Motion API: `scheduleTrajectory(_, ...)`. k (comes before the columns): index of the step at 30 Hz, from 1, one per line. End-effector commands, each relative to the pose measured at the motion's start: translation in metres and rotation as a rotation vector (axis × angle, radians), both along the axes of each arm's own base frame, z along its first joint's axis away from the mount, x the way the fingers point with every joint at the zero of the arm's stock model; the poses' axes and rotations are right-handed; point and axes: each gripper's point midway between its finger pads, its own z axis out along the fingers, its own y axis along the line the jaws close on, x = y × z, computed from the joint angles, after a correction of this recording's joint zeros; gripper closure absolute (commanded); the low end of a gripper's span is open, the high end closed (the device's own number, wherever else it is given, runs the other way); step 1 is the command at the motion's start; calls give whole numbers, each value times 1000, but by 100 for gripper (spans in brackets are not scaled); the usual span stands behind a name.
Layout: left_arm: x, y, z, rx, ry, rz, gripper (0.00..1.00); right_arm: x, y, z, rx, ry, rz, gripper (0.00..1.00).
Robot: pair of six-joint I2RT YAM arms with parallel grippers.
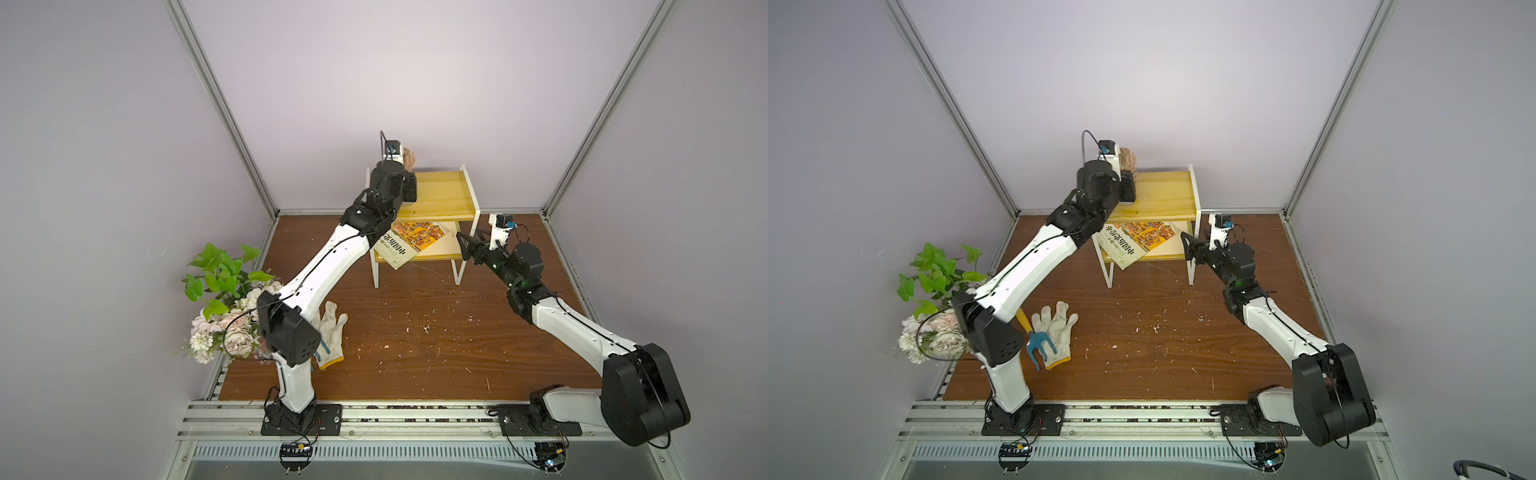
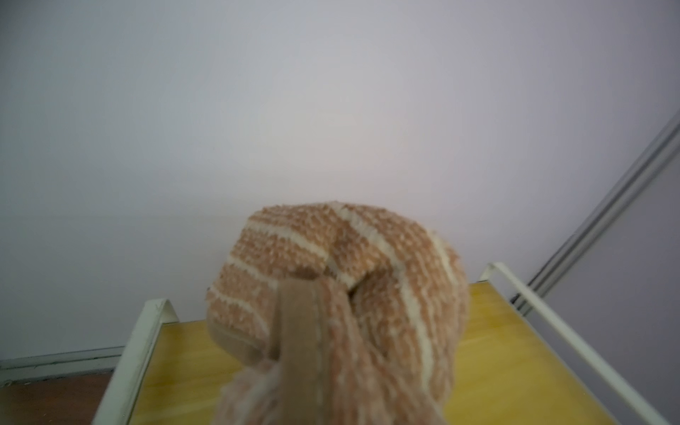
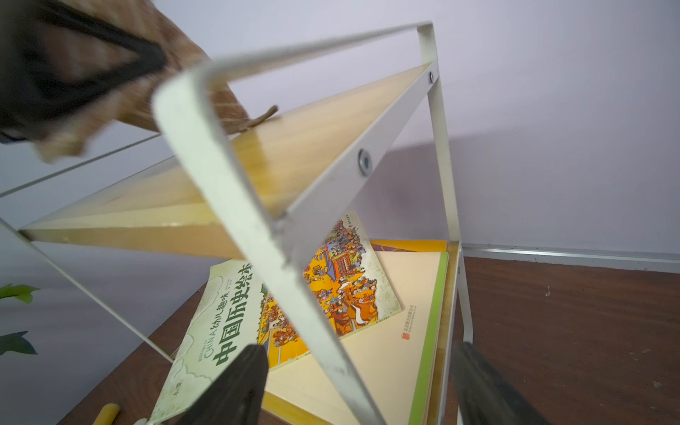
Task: Wipe the bookshelf clean with a cloth
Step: Wipe the dust from the shelf.
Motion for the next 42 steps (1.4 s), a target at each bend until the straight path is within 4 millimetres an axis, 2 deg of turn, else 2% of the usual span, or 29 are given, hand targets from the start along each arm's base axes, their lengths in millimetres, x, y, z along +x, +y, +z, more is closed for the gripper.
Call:
scheduleTrajectory(1, 3, 46, 7, 123, 15, 222, 100, -10, -1, 23, 14, -65, 5, 19)
scheduleTrajectory(6, 7, 68, -3, 209, 35, 338, 100, -12, -4, 20, -22, -59, -14, 19)
scheduleTrajectory(11, 3, 93, -1, 252, 49, 391, 100, -14, -8, 16, -40, -59, -27, 19)
scheduleTrajectory(15, 0, 101, 0, 303, 58, 410, 100, -15, -9, 17, -41, -61, -31, 19)
scheduleTrajectory(20, -6, 87, 8, 273, 53, 302, 100, -15, -12, 15, -49, -59, -47, 19)
scheduleTrajectory(23, -17, 80, 23, 245, 31, 246, 100, -14, -13, 14, -46, -57, -58, 19)
scheduleTrajectory(28, -36, 85, 38, 351, 11, 276, 100, -11, -11, 13, -31, -51, -49, 19)
scheduleTrajectory(31, -43, 92, 29, 429, 38, 299, 100, -11, -10, 12, -23, -48, -46, 19)
scheduleTrajectory(34, -50, 91, 18, 424, 63, 260, 100, -10, -10, 11, -26, -47, -49, 19)
scheduleTrajectory(40, -80, 63, 17, 230, 70, 30, 100, -10, -12, 8, -36, -41, -56, 19)
scheduleTrajectory(42, -80, 55, 14, 206, 78, -19, 100, -10, -12, 6, -36, -40, -59, 19)
